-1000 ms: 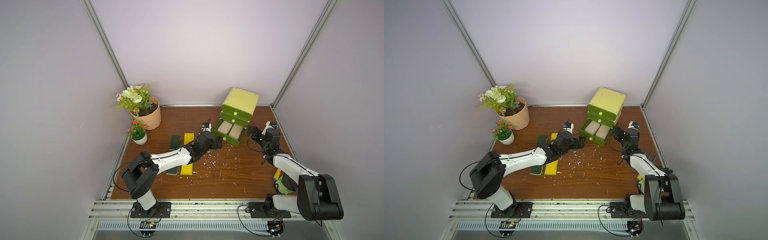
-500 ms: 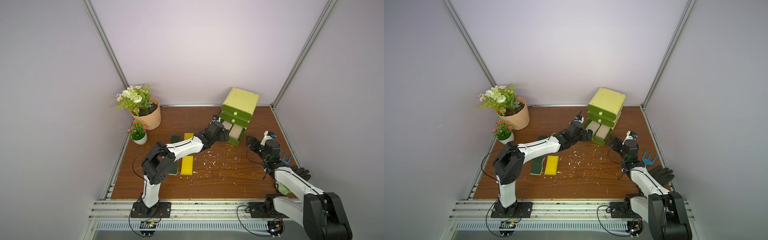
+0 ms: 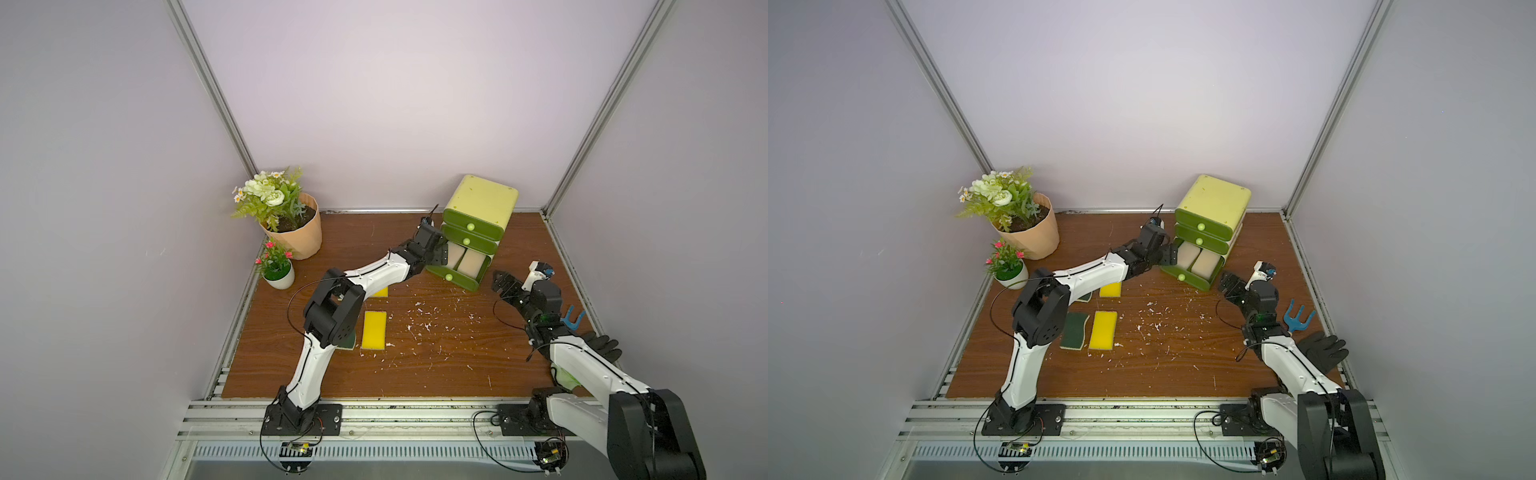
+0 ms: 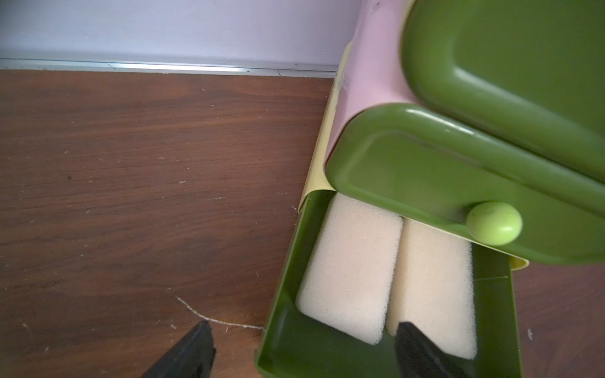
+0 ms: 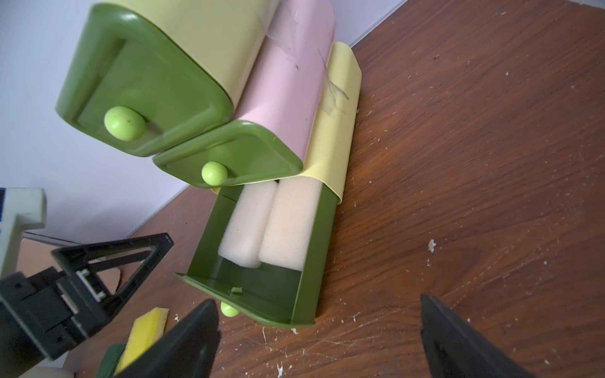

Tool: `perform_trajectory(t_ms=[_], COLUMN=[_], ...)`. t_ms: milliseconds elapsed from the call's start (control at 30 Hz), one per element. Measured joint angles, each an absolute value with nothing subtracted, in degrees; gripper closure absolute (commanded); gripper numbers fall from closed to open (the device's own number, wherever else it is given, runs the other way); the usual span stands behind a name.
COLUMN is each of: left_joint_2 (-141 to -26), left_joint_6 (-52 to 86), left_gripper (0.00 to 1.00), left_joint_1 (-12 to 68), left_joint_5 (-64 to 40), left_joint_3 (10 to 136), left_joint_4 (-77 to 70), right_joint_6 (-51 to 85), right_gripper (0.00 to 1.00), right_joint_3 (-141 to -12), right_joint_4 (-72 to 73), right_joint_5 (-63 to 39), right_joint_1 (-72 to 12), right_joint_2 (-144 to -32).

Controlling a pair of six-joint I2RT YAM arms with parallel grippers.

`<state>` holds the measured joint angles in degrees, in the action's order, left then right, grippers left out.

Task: Take the sponge out of the drawer
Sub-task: Open the drawer in the storage box.

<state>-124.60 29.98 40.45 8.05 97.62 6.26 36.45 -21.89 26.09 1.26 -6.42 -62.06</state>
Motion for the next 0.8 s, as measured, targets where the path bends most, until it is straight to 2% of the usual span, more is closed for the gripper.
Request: perform_trajectory(t_ms=[267, 633, 800], left_joint_2=[-128.97, -130.37, -130.1], left_joint_6=[29.5, 28.27, 28.25], left_gripper=[0.24, 0.43, 0.46], left_joint_1=[39.07, 38.57, 38.57], left_joint_5=[6.2, 5.32, 4.47], left_joint_3=[100.68, 102.39, 101.97], left_joint_4=[8.29, 10.57, 10.44], right_joint_6=[36.45, 36.47, 36.47], right_gripper=[0.01, 0.01, 0.01], right_joint_3=[-21.89, -21.82, -21.82], right_joint_4=[26.3, 26.41, 26.68], right_joint_5=[1.26, 1.21, 1.19], right_joint_1=[-6.42, -6.42, -6.42], right_joint_2=[-61.91, -61.93, -61.93])
